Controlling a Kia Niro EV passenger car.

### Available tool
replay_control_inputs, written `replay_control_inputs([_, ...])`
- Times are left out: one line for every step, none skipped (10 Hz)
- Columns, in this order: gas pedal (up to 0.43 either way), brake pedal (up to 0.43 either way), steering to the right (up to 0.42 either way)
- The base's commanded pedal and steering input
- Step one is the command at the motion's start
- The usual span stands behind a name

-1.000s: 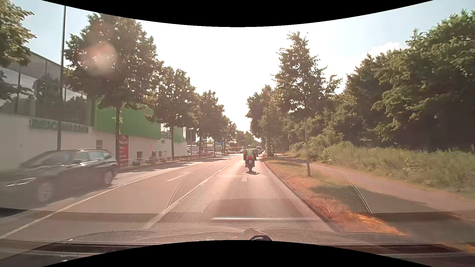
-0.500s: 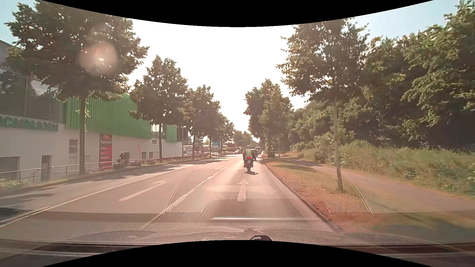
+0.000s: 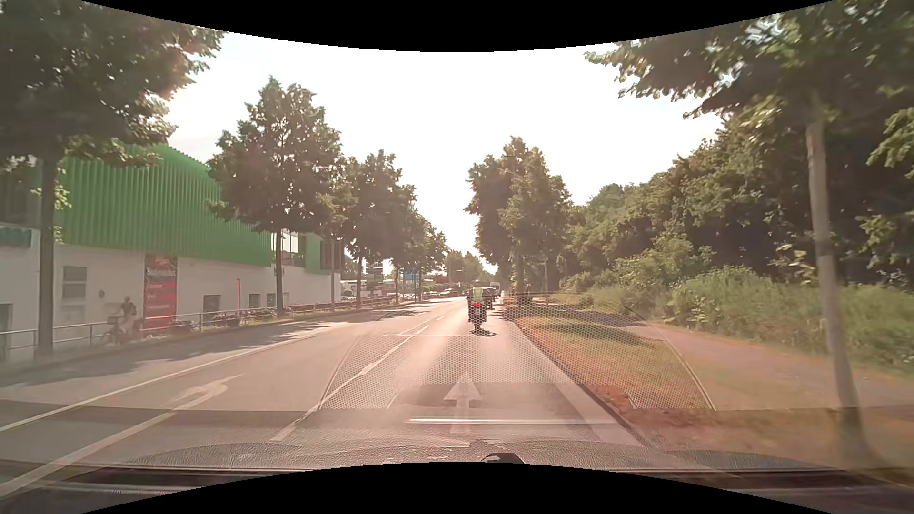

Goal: Follow the waypoints while adhering to traffic rules and regulations

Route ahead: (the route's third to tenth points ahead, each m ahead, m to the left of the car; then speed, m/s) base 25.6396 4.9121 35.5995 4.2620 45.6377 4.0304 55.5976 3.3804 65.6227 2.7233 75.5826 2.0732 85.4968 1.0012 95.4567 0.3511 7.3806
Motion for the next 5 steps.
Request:
replay_control_inputs([0.15, 0.0, 0.006])
replay_control_inputs([0.15, 0.0, 0.006])
replay_control_inputs([0.15, 0.0, 0.006])
replay_control_inputs([0.15, 0.0, 0.006])
replay_control_inputs([0.15, 0.0, 0.005])
